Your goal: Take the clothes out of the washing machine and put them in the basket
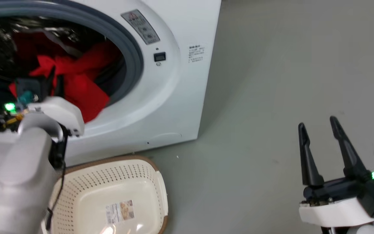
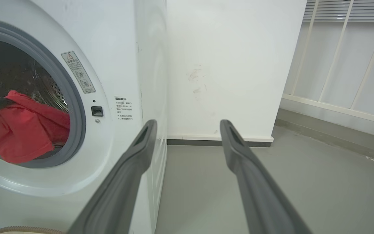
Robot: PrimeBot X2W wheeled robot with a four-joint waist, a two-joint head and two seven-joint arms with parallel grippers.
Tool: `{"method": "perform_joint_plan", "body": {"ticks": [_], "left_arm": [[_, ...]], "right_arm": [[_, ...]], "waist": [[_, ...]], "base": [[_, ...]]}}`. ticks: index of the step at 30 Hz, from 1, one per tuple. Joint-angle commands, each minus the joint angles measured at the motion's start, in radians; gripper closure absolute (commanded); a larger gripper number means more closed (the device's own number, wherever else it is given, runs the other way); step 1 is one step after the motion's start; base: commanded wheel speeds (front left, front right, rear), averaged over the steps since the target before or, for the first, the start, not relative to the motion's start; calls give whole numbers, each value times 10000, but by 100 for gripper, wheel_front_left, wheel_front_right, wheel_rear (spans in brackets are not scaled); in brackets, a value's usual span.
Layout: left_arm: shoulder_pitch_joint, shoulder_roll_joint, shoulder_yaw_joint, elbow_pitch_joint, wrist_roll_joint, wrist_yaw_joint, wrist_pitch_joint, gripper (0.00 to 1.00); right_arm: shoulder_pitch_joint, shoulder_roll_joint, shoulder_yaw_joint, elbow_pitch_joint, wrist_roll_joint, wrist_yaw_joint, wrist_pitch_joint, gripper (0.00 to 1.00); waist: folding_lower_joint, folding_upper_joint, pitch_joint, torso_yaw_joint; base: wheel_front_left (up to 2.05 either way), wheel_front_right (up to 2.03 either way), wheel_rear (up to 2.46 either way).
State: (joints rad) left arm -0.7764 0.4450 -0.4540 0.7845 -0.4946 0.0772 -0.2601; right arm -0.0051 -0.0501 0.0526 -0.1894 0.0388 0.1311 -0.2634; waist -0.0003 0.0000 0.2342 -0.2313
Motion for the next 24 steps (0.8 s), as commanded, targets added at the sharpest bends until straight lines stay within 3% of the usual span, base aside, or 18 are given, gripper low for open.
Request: {"method": "perform_joint_plan", "body": {"ticks": [1, 10, 24], "left_arm": [[521, -58, 140, -410, 71, 175, -72, 100], [3453, -211, 620, -3166, 578, 884, -74, 100], [6677, -67, 498, -5766, 700, 1541, -45, 100]], "right_arm": [[240, -4, 3, 58, -64, -7, -21, 0], [1150, -2, -46, 356, -374, -7, -21, 0], [1678, -2, -86, 455, -402, -7, -21, 0]], "waist": [[3, 0, -613, 297], [3, 0, -2005, 823], [3, 0, -2650, 1126]], "base": [[0, 0, 0], [0, 0, 0], [0, 0, 0]]}}
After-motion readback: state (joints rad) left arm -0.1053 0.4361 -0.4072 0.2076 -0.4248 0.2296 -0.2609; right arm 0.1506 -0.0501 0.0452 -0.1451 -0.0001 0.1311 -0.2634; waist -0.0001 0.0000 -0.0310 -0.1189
